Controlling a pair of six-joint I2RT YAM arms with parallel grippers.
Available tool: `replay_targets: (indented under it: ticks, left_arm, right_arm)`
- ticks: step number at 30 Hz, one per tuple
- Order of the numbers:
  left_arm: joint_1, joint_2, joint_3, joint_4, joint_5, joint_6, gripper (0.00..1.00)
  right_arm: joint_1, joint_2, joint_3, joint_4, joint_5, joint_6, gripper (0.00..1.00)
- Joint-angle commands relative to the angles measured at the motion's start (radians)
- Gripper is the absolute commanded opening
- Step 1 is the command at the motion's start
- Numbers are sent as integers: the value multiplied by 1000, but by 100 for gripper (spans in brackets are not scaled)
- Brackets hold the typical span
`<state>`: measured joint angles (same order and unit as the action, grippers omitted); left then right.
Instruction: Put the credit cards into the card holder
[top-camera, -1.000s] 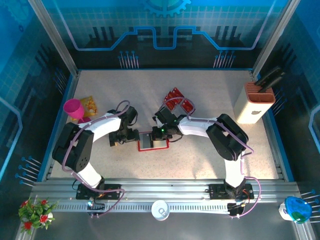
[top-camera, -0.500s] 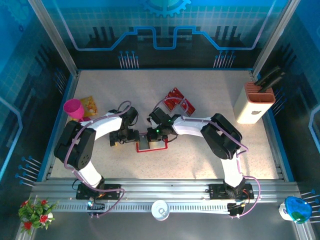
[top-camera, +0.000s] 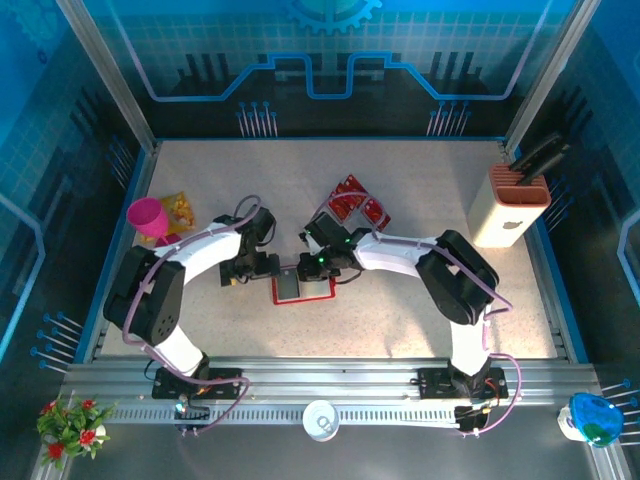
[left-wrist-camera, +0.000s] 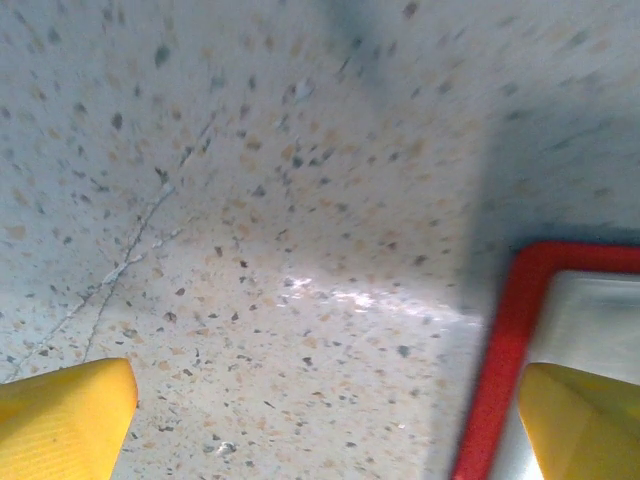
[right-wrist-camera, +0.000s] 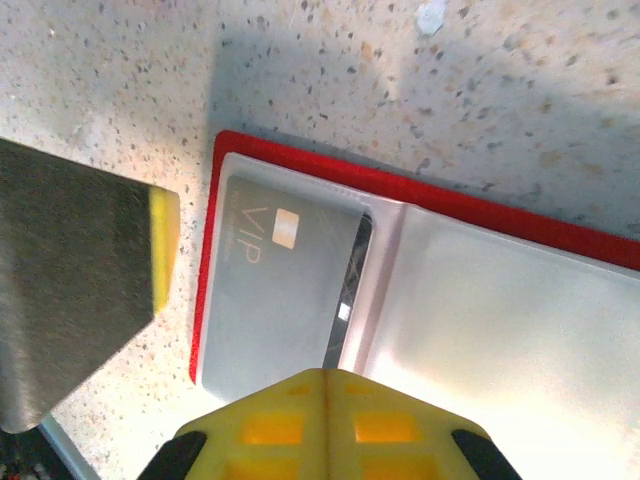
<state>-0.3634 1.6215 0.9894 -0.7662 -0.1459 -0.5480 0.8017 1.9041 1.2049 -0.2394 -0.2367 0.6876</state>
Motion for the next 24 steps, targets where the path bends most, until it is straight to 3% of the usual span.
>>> replay_targets:
  ticks: [1, 24]
  left_arm:
    - [7, -38, 35, -54, -7, -1, 99]
    - [11, 43, -63, 21, 22, -13, 99]
  right_arm:
    - [-12, -30, -21, -16, 10, 9, 7]
    - [20, 92, 62, -4, -27, 37, 7]
